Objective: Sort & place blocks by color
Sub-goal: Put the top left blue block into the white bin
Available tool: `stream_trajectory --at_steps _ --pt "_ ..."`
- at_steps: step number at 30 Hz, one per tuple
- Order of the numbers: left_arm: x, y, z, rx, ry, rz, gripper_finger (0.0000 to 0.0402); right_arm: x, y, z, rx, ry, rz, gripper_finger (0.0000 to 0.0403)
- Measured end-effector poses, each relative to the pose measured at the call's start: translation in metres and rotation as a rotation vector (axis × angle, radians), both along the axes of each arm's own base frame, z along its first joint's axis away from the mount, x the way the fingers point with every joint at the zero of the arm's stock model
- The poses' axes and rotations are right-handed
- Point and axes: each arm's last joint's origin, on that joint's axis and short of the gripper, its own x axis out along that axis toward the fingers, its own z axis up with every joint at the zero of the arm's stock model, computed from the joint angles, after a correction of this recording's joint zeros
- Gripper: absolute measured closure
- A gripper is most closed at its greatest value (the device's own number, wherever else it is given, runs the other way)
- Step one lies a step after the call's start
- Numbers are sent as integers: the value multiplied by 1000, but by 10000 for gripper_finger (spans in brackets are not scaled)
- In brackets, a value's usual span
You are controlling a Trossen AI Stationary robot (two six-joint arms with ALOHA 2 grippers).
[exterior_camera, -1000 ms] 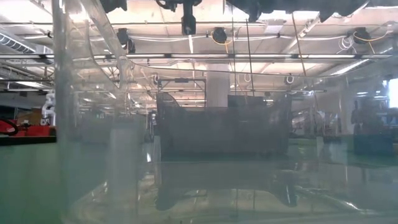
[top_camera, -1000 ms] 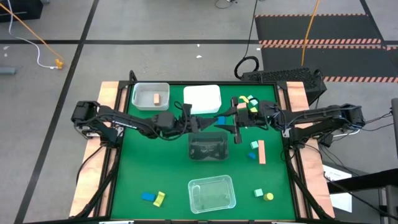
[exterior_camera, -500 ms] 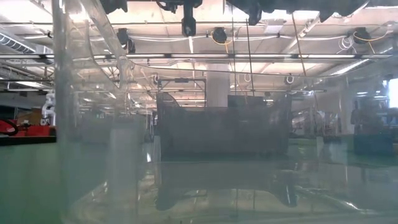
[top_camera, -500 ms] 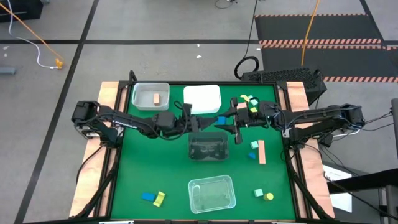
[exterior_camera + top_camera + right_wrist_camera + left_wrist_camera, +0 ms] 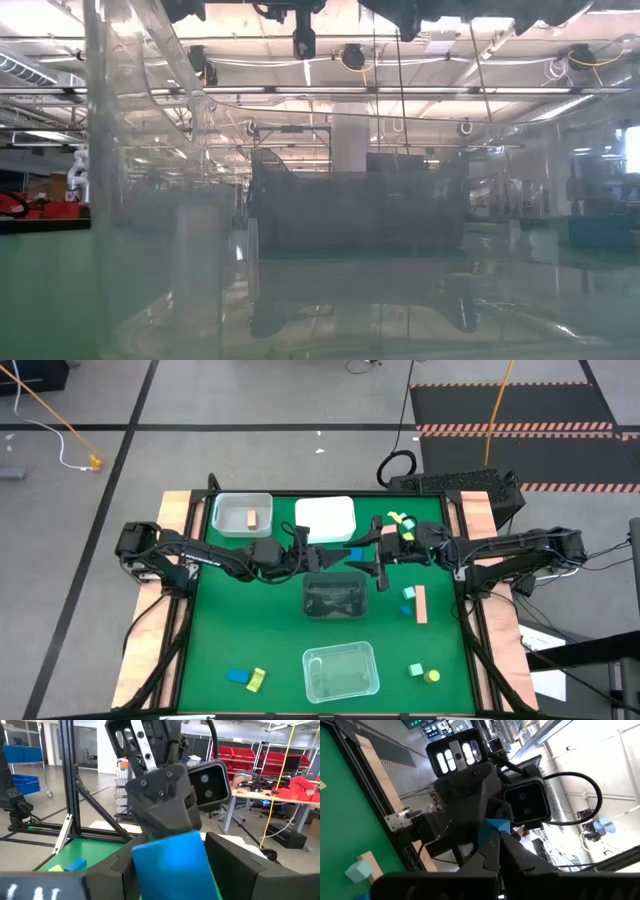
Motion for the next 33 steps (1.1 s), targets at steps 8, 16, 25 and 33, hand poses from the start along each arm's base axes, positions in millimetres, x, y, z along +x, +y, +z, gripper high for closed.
stream_trajectory --at_steps 8,16,25,33 --pt "0 -1 -2 -12 15 -4 401 0 0 1 -40 -9 -2 235" --pt "0 -1 -2 -13 19 -2 399 0 0 0 -7 -4 1 285" --pt "0 -1 -3 40 32 -3 352 -2 0 -1 118 38 3 285" --pt "1 6 -3 94 39 -34 252 -10 -6 -9 129 166 -33 285"
